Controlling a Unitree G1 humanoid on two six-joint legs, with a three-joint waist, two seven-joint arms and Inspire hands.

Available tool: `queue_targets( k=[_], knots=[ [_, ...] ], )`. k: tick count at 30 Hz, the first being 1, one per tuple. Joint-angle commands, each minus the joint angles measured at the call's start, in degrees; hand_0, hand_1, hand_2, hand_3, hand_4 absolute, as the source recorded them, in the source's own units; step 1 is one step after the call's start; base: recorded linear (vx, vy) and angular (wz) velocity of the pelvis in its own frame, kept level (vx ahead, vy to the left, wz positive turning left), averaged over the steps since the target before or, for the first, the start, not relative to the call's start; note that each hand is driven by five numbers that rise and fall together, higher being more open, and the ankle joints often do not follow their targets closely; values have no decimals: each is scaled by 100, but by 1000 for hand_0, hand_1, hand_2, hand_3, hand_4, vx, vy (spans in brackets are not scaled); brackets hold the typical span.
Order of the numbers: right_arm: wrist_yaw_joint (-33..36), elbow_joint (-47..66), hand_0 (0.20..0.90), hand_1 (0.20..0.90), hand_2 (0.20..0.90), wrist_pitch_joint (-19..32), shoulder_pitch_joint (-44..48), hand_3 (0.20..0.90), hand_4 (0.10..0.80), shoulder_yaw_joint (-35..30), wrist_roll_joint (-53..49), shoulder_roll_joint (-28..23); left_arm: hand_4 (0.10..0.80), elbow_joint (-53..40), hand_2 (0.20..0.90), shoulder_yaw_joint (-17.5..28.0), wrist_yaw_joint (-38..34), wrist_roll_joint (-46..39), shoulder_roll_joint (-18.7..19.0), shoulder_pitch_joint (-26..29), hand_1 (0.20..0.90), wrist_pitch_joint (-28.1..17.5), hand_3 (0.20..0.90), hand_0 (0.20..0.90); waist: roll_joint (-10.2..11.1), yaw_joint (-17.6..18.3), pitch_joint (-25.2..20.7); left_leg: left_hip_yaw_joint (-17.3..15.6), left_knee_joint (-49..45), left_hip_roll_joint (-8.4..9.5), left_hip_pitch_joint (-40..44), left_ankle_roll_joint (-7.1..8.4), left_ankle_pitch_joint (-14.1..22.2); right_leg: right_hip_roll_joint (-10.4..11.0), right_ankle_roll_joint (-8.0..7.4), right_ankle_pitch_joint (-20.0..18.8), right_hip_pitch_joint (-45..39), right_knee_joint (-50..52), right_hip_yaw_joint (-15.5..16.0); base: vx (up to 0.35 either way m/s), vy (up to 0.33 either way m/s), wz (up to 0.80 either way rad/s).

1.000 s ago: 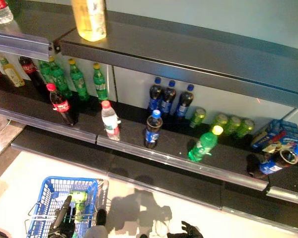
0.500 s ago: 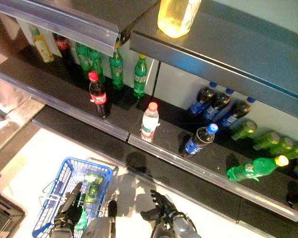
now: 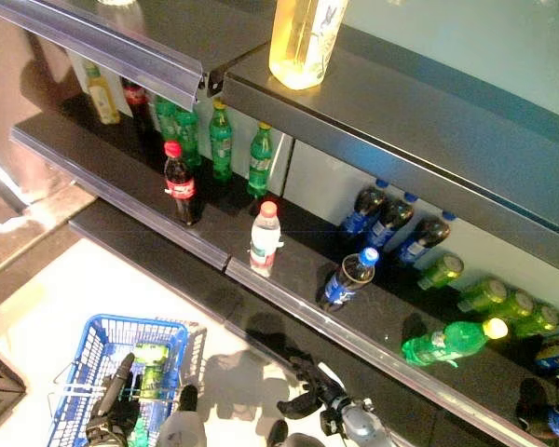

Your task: Pick up the drink and place into the basket.

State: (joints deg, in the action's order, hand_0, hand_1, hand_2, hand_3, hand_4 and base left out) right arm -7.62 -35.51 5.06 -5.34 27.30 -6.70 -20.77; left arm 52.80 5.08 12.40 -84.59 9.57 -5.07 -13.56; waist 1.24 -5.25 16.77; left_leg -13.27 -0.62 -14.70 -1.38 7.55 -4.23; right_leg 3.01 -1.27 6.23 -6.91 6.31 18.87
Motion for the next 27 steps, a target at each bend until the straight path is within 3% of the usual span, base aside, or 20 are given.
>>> queue_targets(
  k=[1, 2, 4, 6, 9, 15, 24, 27],
  knots=[
    [-318, 414, 900, 900, 900, 296, 101, 900, 800, 90, 106, -227, 100, -820, 300, -250, 995, 144, -152, -23, 300, -228, 200, 300, 133, -6, -372, 669, -952, -14, -644, 97, -803, 276, -57, -140, 119, 129, 86, -100, 159, 0],
    [-372, 484, 900, 900, 900, 376, 109, 900, 800, 125, 188, -312, 100, -826, 300, -289, 1021, 7, -190, -124, 300, -318, 200, 300, 173, -2, -379, 960, -1046, 74, -488, 58, -694, 361, -80, -197, 206, 142, -53, -96, 218, -18],
    [-426, 646, 900, 900, 900, 468, 60, 900, 800, 134, 233, -421, 100, -820, 300, -282, 1055, -119, -227, -194, 300, -368, 200, 300, 191, 58, -433, 1108, -889, 126, -257, 23, -584, 430, -115, -263, 304, 134, -155, -54, 265, -11],
    [-515, 990, 900, 900, 900, 517, -88, 900, 800, 91, 116, -549, 100, -787, 300, -321, 950, 68, -204, -146, 300, -408, 200, 300, 118, 231, -544, 875, -303, 64, 157, 33, -383, 513, -201, -229, 408, 259, -177, 14, 314, 18],
    [-386, 1142, 900, 900, 900, 682, -51, 900, 800, 142, 166, -631, 100, -787, 300, -400, 928, 206, -22, 66, 300, -300, 200, 300, 65, 333, -572, 650, -148, 58, 349, 64, -124, 714, -354, -276, 454, 356, -60, 9, 204, 18],
    [-574, 2106, 900, 900, 900, 730, -195, 900, 800, 57, 312, -849, 100, -1091, 300, -379, 929, 80, 209, -162, 300, -279, 200, 300, 84, 361, -647, 457, -9, 226, 677, -31, 104, 1014, -651, -565, 248, 37, -60, 50, 114, 3],
    [-694, 3643, 900, 900, 900, 1380, -20, 900, 800, -204, -59, -1143, 100, -1311, 300, -500, 716, 100, 130, -288, 300, -350, 200, 300, 176, 362, -752, 235, 91, 180, 845, -45, 177, 1000, -722, -689, 124, -261, -84, -13, -8, -4],
    [-720, 4509, 900, 900, 900, 1556, 180, 900, 800, -649, -589, -1244, 100, -1300, 300, -531, 609, 172, 28, -290, 300, -358, 200, 300, 190, 395, -818, 137, 50, 118, 869, -40, 221, 958, -710, -677, 109, -308, -143, -63, -37, -6]
  ],
)
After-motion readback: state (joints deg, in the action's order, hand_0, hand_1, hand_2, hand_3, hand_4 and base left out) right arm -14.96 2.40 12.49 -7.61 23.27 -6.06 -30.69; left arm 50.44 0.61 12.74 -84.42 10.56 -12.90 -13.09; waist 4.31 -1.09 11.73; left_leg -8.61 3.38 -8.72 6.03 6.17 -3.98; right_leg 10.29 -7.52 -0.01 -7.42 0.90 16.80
